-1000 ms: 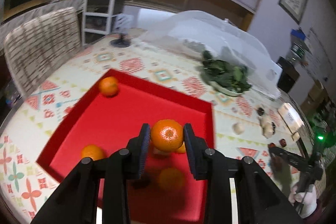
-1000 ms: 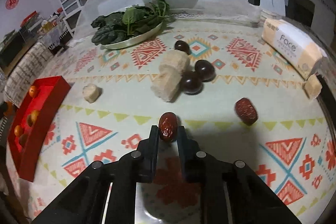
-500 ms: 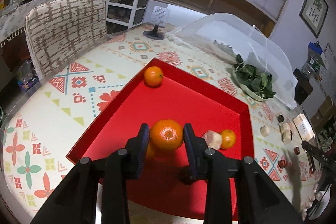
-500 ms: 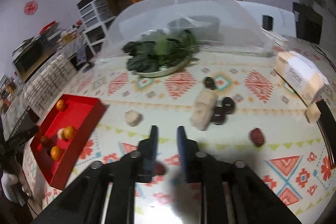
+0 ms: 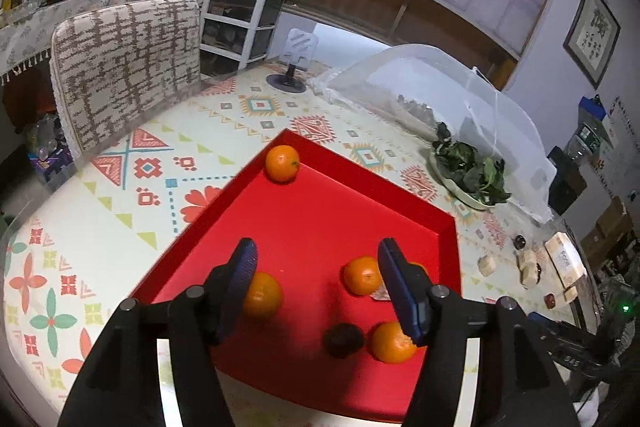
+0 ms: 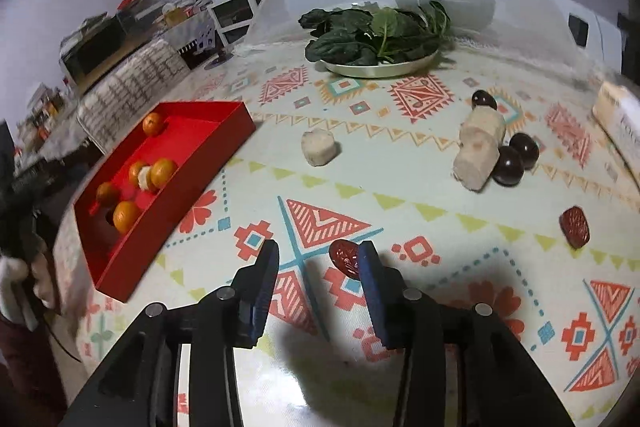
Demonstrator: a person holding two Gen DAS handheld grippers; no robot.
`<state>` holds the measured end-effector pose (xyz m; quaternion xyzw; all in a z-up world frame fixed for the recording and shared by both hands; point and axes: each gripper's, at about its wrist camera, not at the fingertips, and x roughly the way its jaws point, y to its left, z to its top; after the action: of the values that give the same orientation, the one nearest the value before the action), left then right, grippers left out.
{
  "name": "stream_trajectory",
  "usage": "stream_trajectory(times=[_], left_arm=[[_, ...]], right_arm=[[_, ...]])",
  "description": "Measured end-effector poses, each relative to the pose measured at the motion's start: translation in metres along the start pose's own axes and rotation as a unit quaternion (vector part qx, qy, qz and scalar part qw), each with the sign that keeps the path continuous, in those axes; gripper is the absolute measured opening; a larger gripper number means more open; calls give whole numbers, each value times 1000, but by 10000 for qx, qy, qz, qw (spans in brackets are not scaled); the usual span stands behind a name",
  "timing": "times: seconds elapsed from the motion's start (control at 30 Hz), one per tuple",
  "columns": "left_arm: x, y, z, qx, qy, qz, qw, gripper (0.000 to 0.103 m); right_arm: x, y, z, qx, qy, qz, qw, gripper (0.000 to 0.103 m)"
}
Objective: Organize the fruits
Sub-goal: 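Carry the red date in the right tool over the red tray and release it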
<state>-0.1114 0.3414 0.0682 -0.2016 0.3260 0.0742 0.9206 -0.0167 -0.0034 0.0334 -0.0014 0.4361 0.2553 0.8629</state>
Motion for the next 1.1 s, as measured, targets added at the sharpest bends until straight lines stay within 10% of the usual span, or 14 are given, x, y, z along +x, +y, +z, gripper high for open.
stream_trajectory(times=[0.43,0.53,0.73,1.1], left_arm=[[-5,-2,-3,-34,-22,-104,9999,62],[-6,1,-3,-92,-26,-107,9999,62],[-10,13,-4,-239,-61,-112,9996,62],[-18,31,-5,-434,-123,-105,9989,63]], right_arm=[[16,-8,1,24,128,-275,9995,40],[18,5,-1,-256,197,-341,9989,21],[21,28,0,-473,286,-418,9976,20],[27,107,56,-449,143,1101,9928,20]])
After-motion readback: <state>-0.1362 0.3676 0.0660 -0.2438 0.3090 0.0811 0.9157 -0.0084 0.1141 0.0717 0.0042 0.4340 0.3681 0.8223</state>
